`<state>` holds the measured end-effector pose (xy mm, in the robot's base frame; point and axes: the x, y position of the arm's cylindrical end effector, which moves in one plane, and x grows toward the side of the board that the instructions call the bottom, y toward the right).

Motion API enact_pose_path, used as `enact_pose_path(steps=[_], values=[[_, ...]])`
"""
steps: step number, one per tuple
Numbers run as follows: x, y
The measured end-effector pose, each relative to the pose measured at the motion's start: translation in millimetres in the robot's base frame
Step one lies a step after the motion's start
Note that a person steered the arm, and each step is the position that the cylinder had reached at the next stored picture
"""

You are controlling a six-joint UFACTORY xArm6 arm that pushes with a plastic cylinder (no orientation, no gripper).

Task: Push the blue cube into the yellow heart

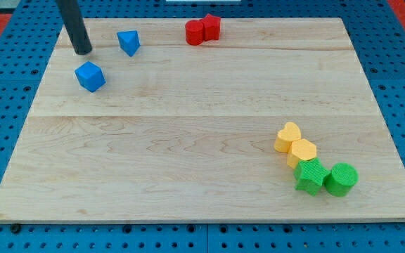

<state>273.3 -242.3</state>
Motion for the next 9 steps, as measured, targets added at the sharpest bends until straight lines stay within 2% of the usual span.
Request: enact_pose_path(steps=[1, 2, 4, 5, 7, 9], values=[[47, -2], [100, 28], [99, 112], [73, 87], [104, 220], [155, 305]])
